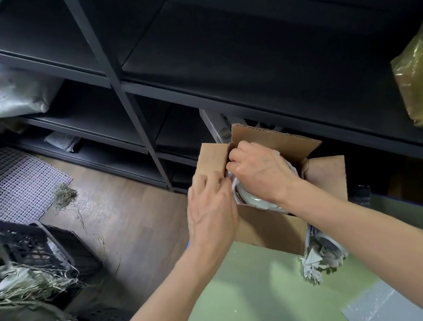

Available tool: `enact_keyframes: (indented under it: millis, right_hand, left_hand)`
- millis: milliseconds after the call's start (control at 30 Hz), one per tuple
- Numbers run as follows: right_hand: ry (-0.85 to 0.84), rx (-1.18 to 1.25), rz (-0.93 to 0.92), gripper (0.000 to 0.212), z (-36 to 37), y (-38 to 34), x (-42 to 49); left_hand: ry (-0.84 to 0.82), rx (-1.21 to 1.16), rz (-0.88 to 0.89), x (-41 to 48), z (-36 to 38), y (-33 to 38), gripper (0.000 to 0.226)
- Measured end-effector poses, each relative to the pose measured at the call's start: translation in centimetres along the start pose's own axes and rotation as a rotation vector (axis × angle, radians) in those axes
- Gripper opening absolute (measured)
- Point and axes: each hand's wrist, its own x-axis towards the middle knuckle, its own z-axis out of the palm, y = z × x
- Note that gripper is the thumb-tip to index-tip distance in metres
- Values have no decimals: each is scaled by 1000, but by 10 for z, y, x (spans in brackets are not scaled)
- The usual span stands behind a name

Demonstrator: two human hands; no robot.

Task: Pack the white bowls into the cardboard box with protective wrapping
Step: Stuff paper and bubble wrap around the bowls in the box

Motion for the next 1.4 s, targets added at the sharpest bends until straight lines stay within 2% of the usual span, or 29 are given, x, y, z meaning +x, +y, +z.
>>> enact_keyframes:
  millis: [133, 267, 367, 533, 700, 833, 1033, 1167, 1400]
  right_hand:
    - [-122, 55, -12, 22, -2, 1, 3]
    - [-216, 71, -27, 20, -11, 6, 9]
    - [-227, 75, -47, 21, -15, 9, 9]
    - [-204, 93, -96, 17, -9, 11, 10]
    - [-187, 147, -173, 15, 2, 19, 11]
    - [-241, 169, -190, 13, 6, 21, 14]
    - [-407, 225, -197, 16, -5, 26, 22]
    - [-362, 225, -159, 28, -21, 45, 14]
    - [-424, 202, -141, 19, -5, 29, 27]
  left_hand:
    - [0, 15, -27, 19, -5, -12, 46]
    - [-132, 182, 17, 24, 2, -4, 32]
    - [-159, 146, -28, 22, 9, 8, 37]
    - [-121, 116, -100, 20, 12, 14, 19]
    - [-9, 156, -65, 14, 19, 4, 5]
    - [21, 114, -75, 10, 23, 6, 10]
    - [2, 63, -120, 6, 24, 4, 14]
    - [22, 10, -181, 3, 25, 5, 18]
    - [39, -43, -198, 4, 29, 2, 18]
